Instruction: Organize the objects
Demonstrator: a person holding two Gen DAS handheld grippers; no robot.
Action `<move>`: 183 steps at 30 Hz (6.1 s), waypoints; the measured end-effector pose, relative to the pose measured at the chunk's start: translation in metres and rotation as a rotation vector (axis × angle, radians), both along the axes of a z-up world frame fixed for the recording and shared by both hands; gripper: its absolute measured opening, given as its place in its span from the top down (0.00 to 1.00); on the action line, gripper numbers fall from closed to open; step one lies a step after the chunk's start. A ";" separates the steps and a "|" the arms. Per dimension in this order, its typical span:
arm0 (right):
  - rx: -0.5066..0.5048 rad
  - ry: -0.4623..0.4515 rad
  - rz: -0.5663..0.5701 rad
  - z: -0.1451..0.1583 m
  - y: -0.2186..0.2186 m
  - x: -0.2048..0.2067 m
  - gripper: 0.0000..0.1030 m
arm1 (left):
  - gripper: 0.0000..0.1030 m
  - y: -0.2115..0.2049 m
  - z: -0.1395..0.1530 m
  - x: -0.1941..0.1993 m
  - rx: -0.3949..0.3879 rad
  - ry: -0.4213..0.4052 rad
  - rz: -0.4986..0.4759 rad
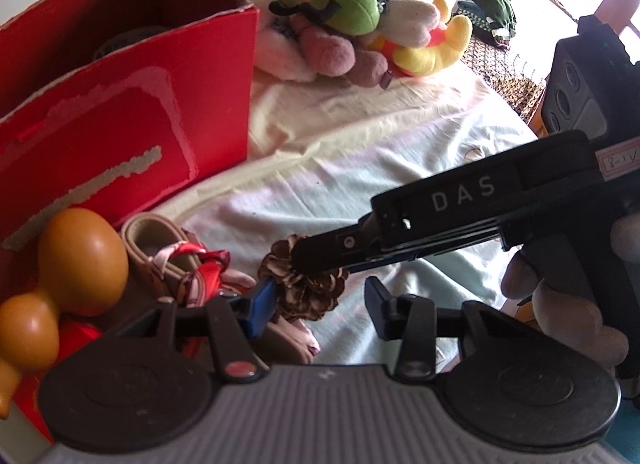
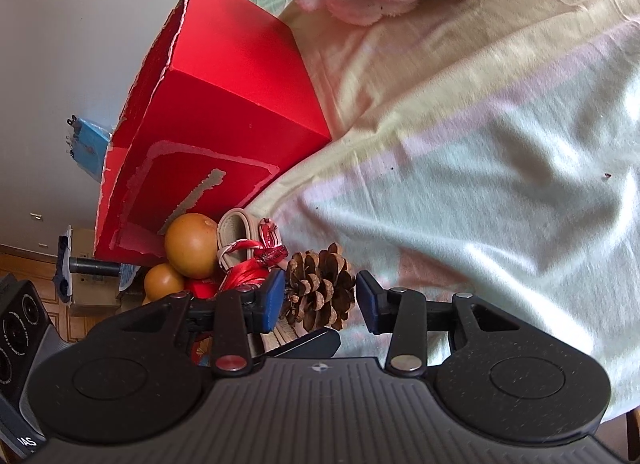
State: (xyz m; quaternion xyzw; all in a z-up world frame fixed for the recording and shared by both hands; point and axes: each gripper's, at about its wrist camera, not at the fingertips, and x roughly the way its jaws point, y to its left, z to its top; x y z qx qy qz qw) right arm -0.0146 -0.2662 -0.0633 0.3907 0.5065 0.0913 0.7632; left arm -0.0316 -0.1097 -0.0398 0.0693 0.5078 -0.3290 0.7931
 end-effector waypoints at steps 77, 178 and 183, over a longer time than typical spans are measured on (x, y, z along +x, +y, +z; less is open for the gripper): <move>-0.250 -0.404 -0.006 0.093 0.047 0.087 0.59 | 0.62 0.067 0.067 0.097 -0.254 -0.143 0.155; -0.127 -0.284 0.211 0.035 0.010 -0.001 0.57 | 0.10 0.030 0.037 -0.014 0.349 -0.140 0.677; -0.128 -0.280 0.197 0.035 0.011 0.003 0.57 | 0.09 0.052 0.043 -0.015 0.292 -0.159 0.684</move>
